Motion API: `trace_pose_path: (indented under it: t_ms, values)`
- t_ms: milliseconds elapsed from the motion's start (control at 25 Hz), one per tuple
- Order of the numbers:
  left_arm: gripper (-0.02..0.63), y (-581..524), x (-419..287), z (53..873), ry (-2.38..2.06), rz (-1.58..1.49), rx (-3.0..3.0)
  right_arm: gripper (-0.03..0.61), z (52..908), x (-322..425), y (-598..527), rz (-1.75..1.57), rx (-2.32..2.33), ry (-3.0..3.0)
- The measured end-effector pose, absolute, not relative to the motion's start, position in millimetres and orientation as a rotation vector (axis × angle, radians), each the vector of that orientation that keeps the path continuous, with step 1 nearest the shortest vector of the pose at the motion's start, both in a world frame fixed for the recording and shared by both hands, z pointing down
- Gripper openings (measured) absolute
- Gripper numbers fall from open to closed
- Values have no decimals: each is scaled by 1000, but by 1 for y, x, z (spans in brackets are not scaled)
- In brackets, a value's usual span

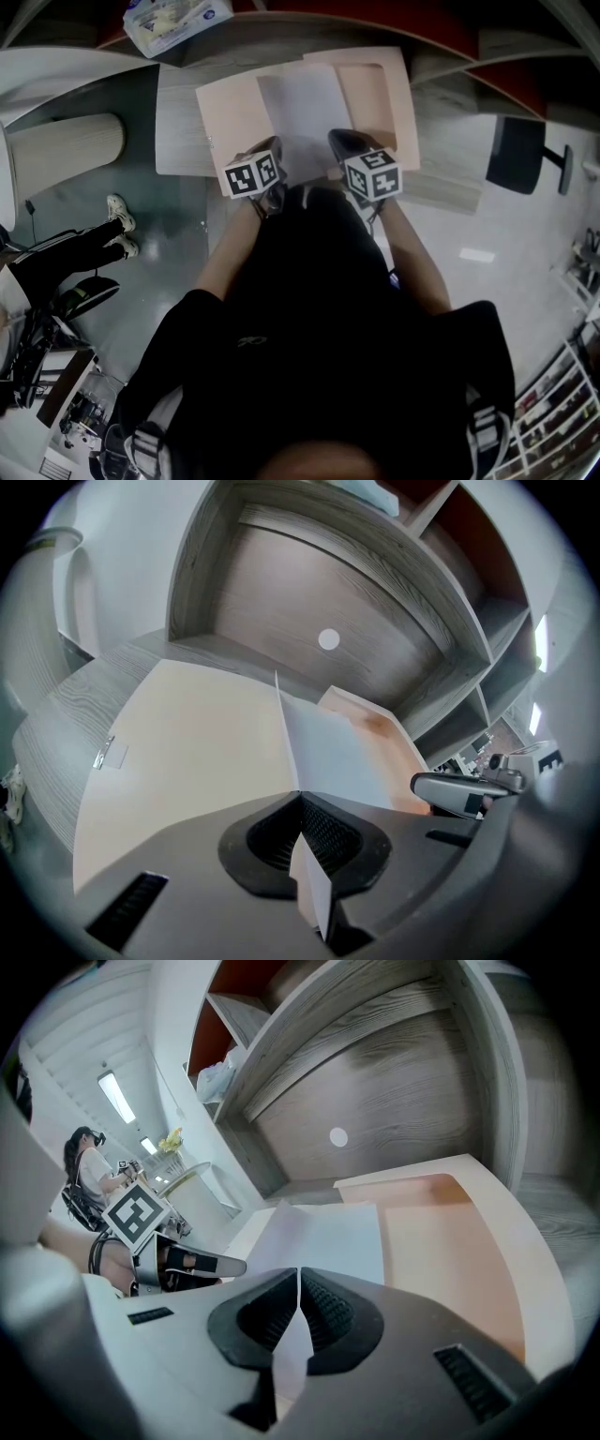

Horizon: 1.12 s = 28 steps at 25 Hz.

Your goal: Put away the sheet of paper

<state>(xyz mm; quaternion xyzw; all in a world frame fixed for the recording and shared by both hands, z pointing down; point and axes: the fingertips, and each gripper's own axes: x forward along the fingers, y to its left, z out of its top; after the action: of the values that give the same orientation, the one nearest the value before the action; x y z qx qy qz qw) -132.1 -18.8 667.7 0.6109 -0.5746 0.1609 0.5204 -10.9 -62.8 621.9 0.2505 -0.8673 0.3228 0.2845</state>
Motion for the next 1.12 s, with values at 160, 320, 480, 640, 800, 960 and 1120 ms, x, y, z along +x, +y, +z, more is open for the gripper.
trace_pose_path:
  t_ms: [160, 320, 480, 640, 800, 960, 1120]
  values:
    - [44, -19, -132, 668, -1373, 382, 1466, 26, 620, -11, -61, 867, 679, -2320]
    - [44, -25, -126, 668, -1362, 377, 1474, 25, 617, -8, -58, 878, 699, -2313]
    - [44, -29, -117, 668, -1346, 382, 1484, 25, 615, -4, -53, 886, 708, -2305]
    - [44, -34, -109, 670, -1329, 385, 1493, 25, 612, -1, -52, 890, 722, -2304]
    - [44, -39, -101, 673, -1314, 392, 1503, 25, 610, 3, -53, 889, 740, -2303]
    - [44, -44, -95, 674, -1304, 411, 1516, 25, 606, 9, -53, 896, 763, -2306]
    - [44, -50, -90, 675, -1294, 424, 1525, 25, 606, 14, -55, 905, 793, -2305]
